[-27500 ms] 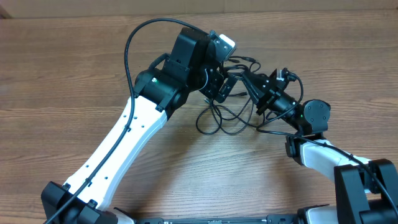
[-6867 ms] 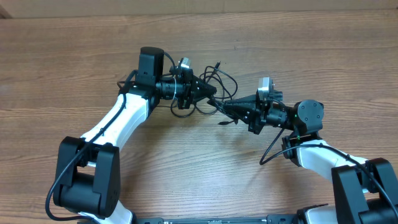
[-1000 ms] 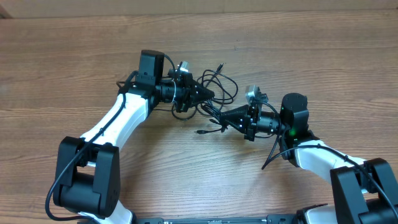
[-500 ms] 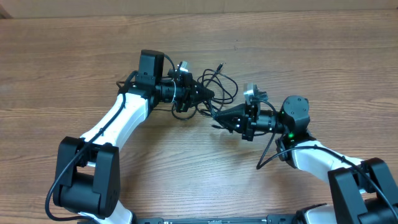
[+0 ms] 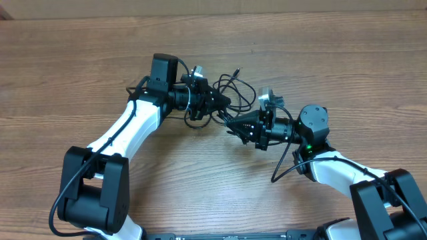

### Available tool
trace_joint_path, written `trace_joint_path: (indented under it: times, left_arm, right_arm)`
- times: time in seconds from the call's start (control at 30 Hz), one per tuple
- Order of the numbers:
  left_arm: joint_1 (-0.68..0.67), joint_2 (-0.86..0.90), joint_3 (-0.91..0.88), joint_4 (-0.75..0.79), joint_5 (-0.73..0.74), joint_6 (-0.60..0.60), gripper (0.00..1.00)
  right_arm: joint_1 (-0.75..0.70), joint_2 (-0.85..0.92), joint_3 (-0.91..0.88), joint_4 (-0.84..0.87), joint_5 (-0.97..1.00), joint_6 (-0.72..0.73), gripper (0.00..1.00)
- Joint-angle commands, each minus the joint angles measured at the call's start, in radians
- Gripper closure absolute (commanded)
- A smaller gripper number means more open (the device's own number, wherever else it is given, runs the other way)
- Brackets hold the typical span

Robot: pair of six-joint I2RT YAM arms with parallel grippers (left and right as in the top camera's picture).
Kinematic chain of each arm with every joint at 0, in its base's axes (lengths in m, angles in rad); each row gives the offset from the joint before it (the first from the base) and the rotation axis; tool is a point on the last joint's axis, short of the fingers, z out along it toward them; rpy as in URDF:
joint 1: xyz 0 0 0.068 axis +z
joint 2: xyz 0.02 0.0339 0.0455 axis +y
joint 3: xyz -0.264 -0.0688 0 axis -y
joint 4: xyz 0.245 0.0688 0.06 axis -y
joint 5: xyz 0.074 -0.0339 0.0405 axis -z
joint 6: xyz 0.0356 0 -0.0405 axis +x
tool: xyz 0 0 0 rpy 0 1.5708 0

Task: Untangle cables

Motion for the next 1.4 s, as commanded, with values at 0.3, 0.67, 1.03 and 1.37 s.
trace_joint_path:
  times: [0.3,0.67,1.03,1.37]
  left_arm:
    - [-0.060,-0.014,0.015,0.002,-0.032,0.002,0.96]
    - [-0.077,-0.014,0.015,0.001,-0.043,0.024,0.96]
    - [-0.079,-0.014,0.015,-0.005,0.001,0.069,0.96]
    - [-0.013,-0.014,0.015,-0.004,0.048,0.069,0.96]
  right_arm:
    - [0.009,-0.007,0.010,0.197,0.152,0.092,0.96]
    - [0.010,-0.007,0.010,0.235,0.224,0.090,0.96]
    - [0.010,-0.007,0.010,0.205,0.394,-0.101,0.80]
    - [0.010,-0.007,0.010,0.046,0.394,-0.100,0.50]
